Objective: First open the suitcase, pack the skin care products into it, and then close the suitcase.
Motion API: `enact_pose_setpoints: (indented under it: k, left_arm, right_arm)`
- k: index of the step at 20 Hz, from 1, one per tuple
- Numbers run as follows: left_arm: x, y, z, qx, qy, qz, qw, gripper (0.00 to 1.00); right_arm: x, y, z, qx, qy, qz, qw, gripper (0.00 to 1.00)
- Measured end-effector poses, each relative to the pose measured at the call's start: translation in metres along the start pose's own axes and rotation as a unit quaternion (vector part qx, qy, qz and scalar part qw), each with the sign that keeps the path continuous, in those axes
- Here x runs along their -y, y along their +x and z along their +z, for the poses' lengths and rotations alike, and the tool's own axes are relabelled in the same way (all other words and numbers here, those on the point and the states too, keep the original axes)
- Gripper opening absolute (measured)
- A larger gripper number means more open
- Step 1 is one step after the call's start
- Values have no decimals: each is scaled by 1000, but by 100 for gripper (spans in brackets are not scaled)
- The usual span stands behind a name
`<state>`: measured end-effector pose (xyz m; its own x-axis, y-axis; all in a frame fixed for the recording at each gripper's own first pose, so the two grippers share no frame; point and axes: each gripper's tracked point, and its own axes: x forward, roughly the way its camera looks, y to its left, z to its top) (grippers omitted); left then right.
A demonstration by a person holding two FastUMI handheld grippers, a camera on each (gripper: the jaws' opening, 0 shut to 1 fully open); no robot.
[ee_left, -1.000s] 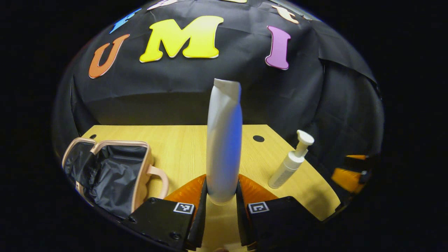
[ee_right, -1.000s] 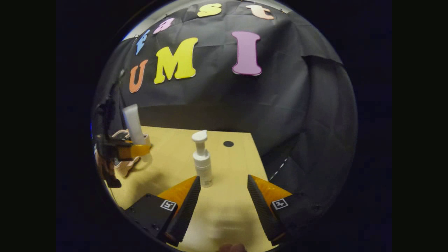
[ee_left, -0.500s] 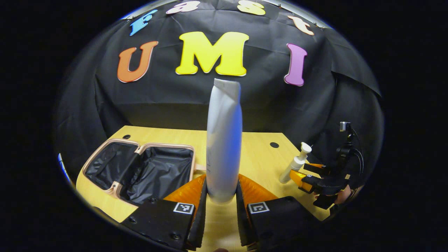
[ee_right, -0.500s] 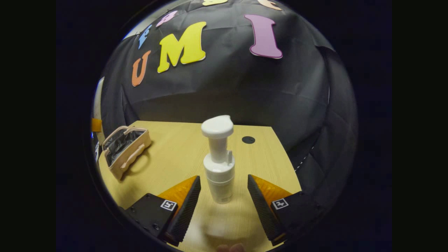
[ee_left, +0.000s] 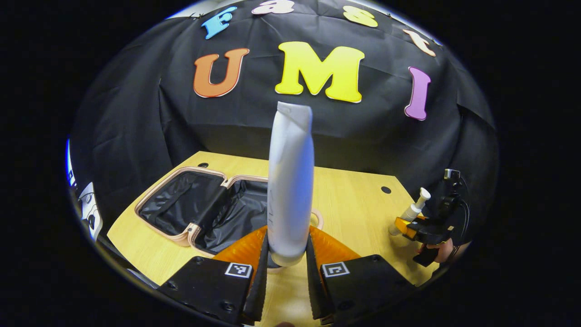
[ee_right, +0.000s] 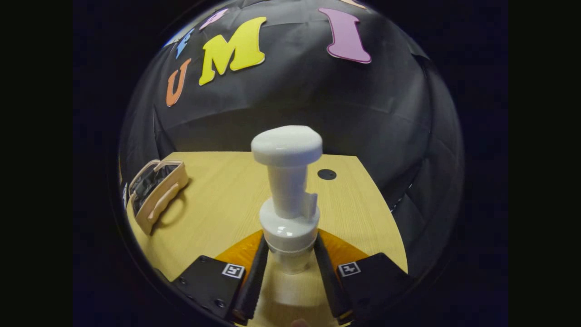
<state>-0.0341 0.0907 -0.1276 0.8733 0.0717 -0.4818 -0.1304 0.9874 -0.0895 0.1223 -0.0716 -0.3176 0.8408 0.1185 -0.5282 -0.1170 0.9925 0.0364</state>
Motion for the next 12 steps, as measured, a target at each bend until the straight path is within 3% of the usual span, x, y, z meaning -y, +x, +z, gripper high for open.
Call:
enact_pose_setpoints:
  k: [2, 6, 9, 12]
  left_arm:
    - [-14, 0, 3, -3, -6, -1, 1000, 42]
    - [-50, 14, 12, -12, -36, -29, 999, 42]
    - [-70, 34, 14, -39, -37, -86, 995, 42]
    - [-85, 62, 6, -81, -53, -152, 984, 42]
  right_arm:
    - [0, -2, 1, -7, -2, -5, 1000, 51]
    - [-8, -25, 15, -4, -3, 3, 1000, 49]
    - [-22, -58, 36, 1, 10, 22, 1000, 48]
    - [-39, -100, 64, 12, 9, 39, 999, 46]
